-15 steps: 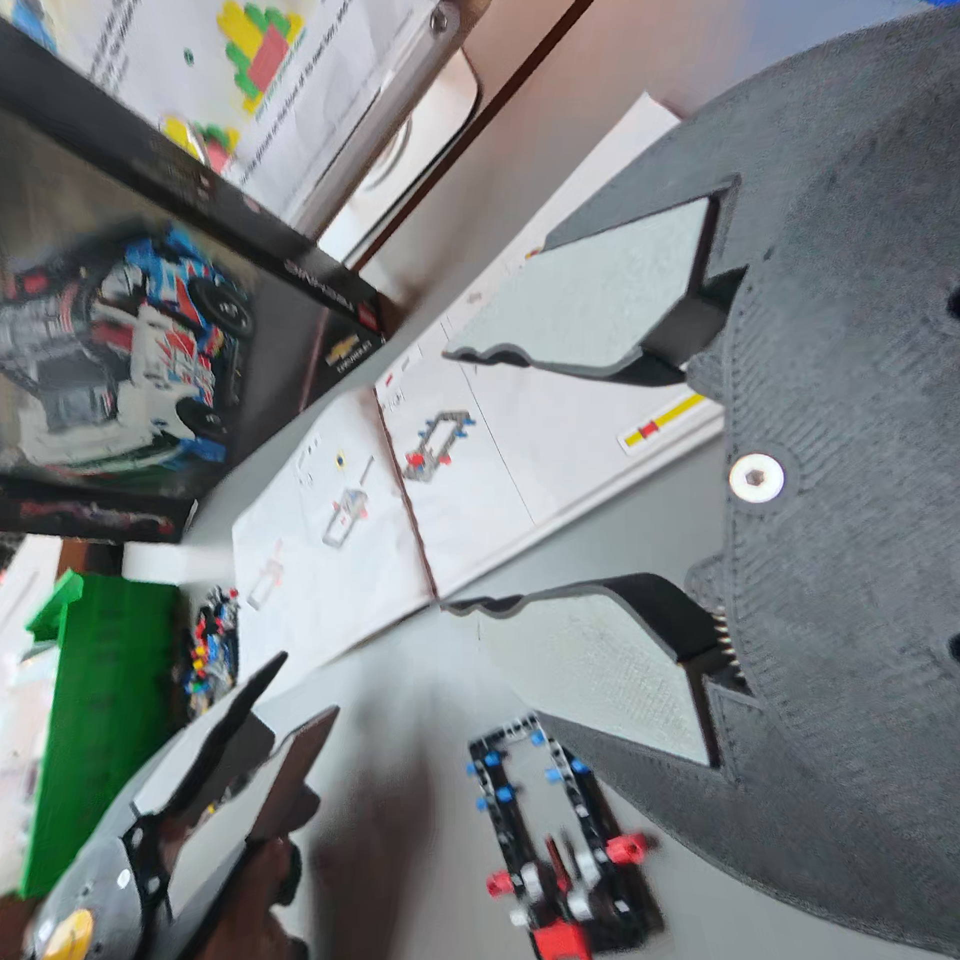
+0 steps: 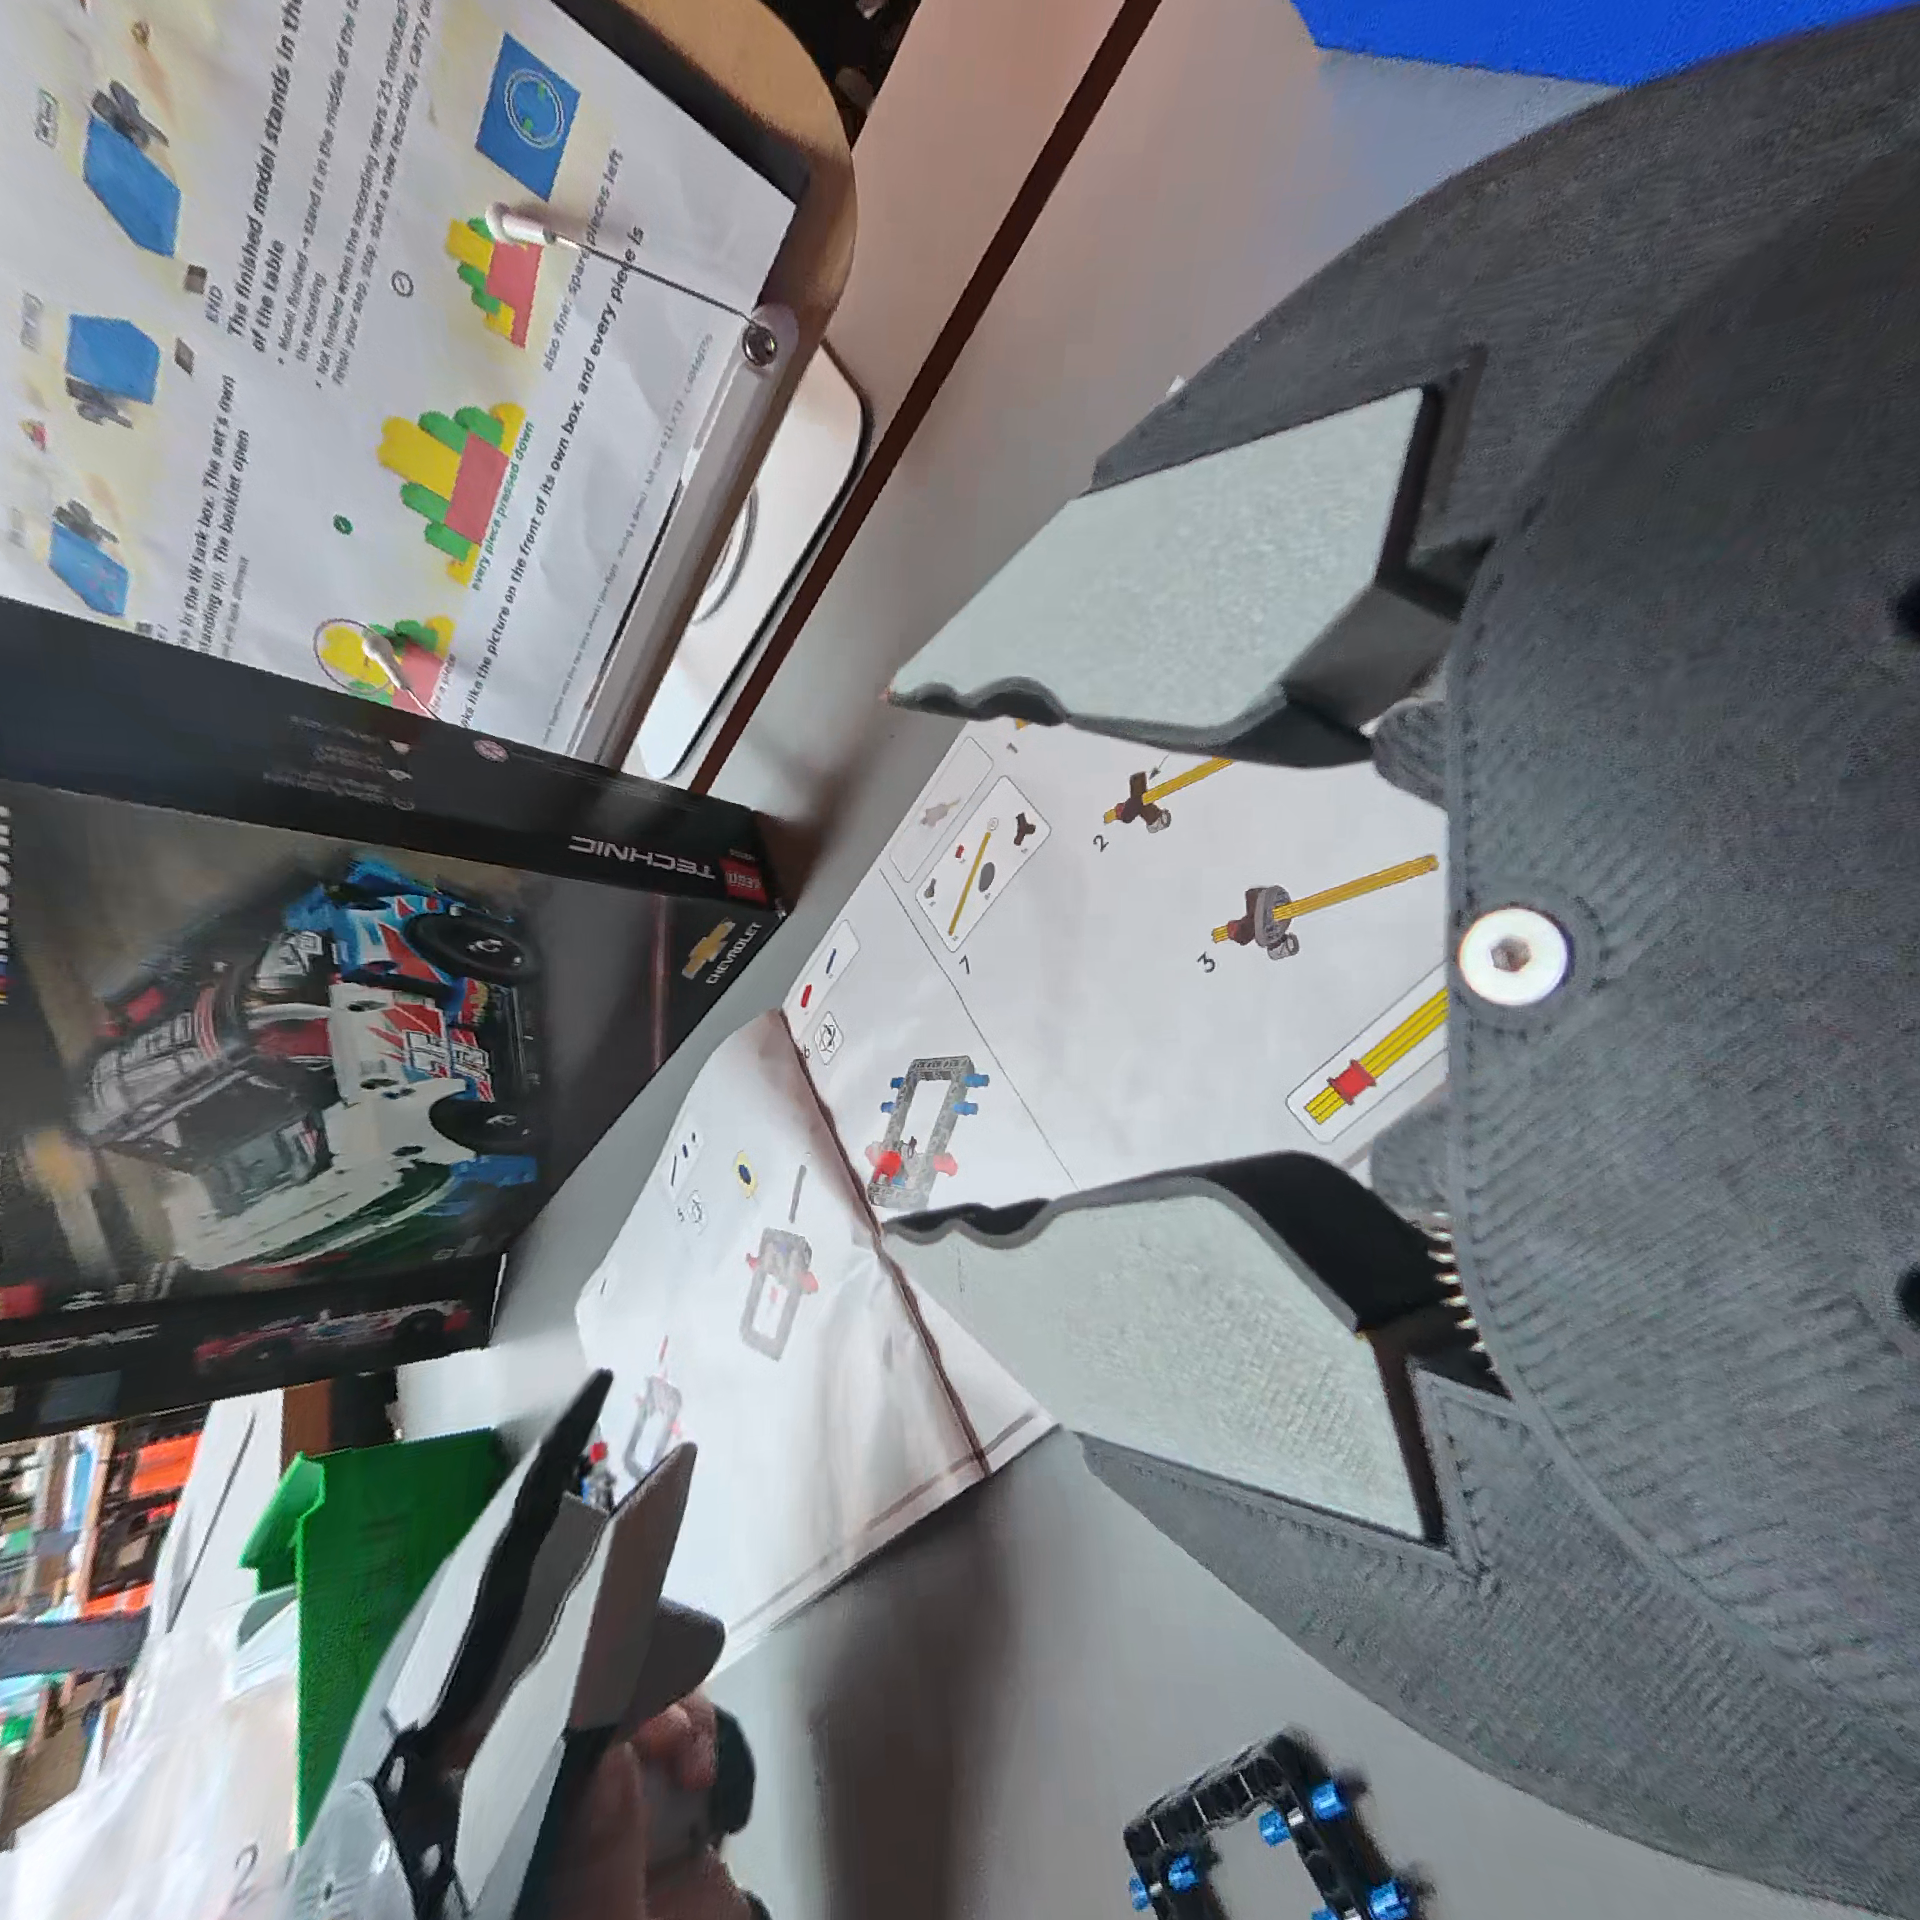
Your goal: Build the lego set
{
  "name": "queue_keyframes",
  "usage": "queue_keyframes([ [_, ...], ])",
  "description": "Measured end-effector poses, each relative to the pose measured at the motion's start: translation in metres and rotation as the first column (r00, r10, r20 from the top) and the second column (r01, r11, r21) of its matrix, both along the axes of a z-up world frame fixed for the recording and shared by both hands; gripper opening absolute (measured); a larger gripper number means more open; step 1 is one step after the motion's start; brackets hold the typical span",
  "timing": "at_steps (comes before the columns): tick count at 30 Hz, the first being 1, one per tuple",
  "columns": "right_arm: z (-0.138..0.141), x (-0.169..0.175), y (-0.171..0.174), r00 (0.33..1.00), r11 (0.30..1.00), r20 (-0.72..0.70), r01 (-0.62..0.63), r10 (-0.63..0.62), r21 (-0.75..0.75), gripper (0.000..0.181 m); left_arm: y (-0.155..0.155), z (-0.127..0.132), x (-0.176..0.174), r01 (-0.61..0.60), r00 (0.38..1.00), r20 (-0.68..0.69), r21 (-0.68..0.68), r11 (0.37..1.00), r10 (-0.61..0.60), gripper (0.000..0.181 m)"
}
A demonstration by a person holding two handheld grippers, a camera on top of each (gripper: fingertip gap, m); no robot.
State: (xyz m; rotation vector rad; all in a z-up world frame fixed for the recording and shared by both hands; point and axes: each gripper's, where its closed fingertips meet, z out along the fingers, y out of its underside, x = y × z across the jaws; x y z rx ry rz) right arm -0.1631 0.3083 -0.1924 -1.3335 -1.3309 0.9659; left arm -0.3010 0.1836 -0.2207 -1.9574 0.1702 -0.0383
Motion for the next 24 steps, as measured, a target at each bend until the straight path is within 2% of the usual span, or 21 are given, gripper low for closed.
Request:
queue_keyframes([
  [2,-0.002,0.0,0.004,1.0,1.0,-0.001,0.015,-0.015,0.008,0.089,0.001,0.0,0.006,0.029,0.999,0.041,-0.009,1.0,-0.029,0.051],
  [10,-0.008,0.001,0.0,1.0,0.999,0.014,-0.022,0.022,-0.03,0.082,0.002,-0.015,0.021,0.089,0.993,0.083,-0.076,0.993,-0.083,0.049],
  [18,-0.005,0.003,-0.016,0.995,0.995,0.005,-0.1,0.1,-0.029,0.077,0.002,-0.017,0.024,0.1,0.992,0.081,-0.081,0.992,-0.094,0.047],
  [24,-0.002,0.003,-0.018,0.995,0.995,-0.008,-0.097,0.097,-0.006,0.073,0.001,-0.017,0.022,0.091,0.995,0.058,-0.081,0.993,-0.086,0.045],
])
